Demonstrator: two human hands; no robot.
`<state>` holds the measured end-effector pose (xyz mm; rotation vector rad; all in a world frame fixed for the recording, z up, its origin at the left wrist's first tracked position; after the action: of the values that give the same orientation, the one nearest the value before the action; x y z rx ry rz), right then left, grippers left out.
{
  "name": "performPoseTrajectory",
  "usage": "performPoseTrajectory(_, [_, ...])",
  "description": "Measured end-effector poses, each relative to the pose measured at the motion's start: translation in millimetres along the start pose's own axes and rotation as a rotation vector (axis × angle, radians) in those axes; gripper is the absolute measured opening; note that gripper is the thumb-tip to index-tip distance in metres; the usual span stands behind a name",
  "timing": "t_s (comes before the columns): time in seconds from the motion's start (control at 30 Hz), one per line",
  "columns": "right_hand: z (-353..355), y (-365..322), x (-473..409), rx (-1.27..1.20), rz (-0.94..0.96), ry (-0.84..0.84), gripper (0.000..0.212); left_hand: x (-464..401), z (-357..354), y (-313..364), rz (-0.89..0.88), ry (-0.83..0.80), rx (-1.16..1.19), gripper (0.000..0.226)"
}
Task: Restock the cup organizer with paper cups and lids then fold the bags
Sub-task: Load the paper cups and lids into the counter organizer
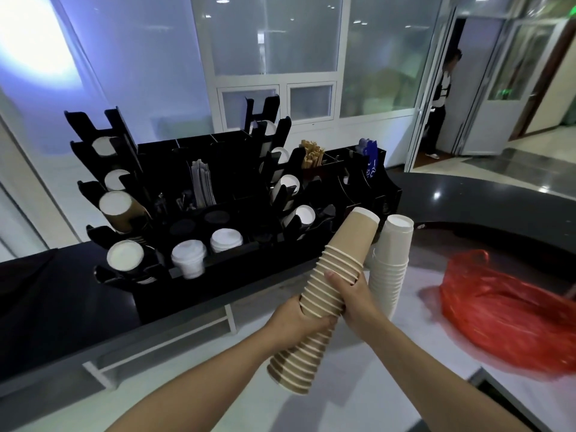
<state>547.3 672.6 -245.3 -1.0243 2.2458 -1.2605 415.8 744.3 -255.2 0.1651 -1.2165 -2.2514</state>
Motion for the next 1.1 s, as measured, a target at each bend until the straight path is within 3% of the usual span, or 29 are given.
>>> performPoseTrajectory(0.13, [-10, 1, 1, 0.010, -0.017, 0.005, 0.074, 8, 12, 4, 0.016, -0.061, 0.080, 0.038])
performPoseTrajectory(0.23, [-16, 1, 2, 0.006, -0.066, -0.033, 0.066, 16, 10, 2, 0.078, -0.178, 0.244, 0.035])
performPoseTrajectory(0.37, [-29, -6, 3, 0.047, -0.052, -0.093, 0.059, 20, 15, 0, 0.063, -0.215, 0.313, 0.038])
performPoseTrajectory(0.63, [-33, -11, -1, 0.210, 0.020, -0.027, 0.076, 13, 22, -3, 0.008, -0.126, 0.232, 0.042])
performPoseTrajectory(0.87, [-24, -33, 0, 0.376, 0.153, 0.125, 0.077, 0, 7, -22, 0.056, 0.032, 0.048, 0.087])
performPoseTrajectory(1.1, [-3, -64, -15, 0.379, 0.164, 0.104, 0.069, -2, -16, -61, 0.123, 0.025, 0.054, 0.080])
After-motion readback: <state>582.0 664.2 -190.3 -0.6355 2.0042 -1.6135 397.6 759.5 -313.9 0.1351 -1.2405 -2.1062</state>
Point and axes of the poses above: each hand's wrist, its own x-axis away from the middle knuckle, its own z-axis out of the back of the hand, y = z × x, the point moved 7 cm from there along -x, towards the middle knuckle, and after that the axes turned 11 degrees about -x, right-handed, at the moved point
